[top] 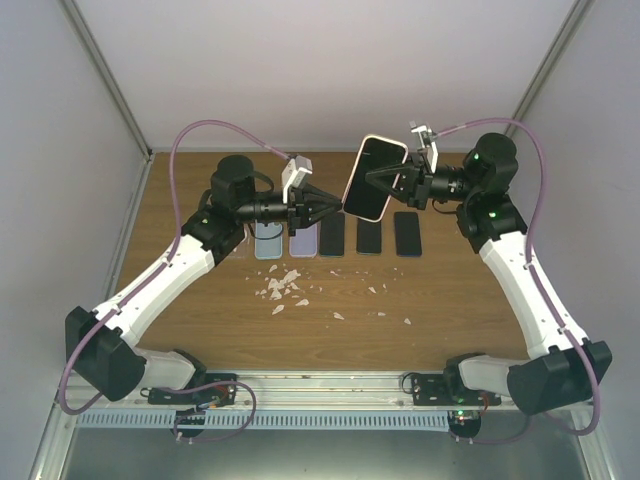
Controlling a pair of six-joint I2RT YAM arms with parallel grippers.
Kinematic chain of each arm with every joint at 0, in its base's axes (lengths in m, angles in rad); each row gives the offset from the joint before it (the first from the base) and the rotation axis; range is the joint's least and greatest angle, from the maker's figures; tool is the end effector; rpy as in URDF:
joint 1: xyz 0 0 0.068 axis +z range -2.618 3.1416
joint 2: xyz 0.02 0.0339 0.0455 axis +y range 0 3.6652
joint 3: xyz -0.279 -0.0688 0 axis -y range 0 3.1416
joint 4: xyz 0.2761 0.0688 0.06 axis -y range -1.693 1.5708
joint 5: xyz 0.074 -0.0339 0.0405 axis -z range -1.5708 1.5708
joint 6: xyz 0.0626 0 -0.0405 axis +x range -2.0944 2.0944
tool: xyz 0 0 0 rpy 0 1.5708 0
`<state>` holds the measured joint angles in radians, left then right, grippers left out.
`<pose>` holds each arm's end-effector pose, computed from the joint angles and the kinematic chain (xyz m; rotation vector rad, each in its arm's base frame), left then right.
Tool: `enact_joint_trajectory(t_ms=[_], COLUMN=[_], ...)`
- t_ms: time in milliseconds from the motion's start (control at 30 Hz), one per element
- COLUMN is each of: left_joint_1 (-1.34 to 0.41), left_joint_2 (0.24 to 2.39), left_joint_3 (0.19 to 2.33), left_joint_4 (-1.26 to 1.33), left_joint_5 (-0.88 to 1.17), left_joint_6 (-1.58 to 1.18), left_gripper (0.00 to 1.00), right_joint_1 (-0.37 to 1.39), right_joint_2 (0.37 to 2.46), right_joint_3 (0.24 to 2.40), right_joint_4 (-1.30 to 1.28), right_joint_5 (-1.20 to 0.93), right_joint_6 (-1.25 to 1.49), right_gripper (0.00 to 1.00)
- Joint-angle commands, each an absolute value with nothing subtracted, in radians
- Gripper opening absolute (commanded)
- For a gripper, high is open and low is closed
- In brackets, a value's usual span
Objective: Take the phone out of the phone case
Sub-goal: Remove the phone case from the phone.
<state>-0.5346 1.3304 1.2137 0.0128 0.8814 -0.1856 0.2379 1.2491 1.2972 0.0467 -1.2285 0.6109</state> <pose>0.2748 -0.2189 0.4001 0.9816 1.5101 -1.2580 0.2769 0.1278 0.4604 -0.8053 1.5732 1.5299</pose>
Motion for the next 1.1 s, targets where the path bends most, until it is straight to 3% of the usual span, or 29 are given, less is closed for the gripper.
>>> enact_joint_trajectory(t_ms=[0, 1067], left_joint_1=[-0.531, -0.529], left_joint_2=[1.356, 1.425], left_joint_3=[1.213, 1.335], left_joint_4=[-0.029, 0.071], left_joint_5=[0.764, 0.823], left_joint_6=[-0.165, -0.247], left_gripper=[0.10, 0.12], right_joint_1=[0.249, 0.362], right_joint_2=[1.218, 1.209], right_joint_3=[1.305, 1.192], right_joint_4=[0.173, 0.364], right_joint_5=[-1.319, -1.459], right_joint_6=[0.701, 0.858], right_gripper=[0.01, 0.01])
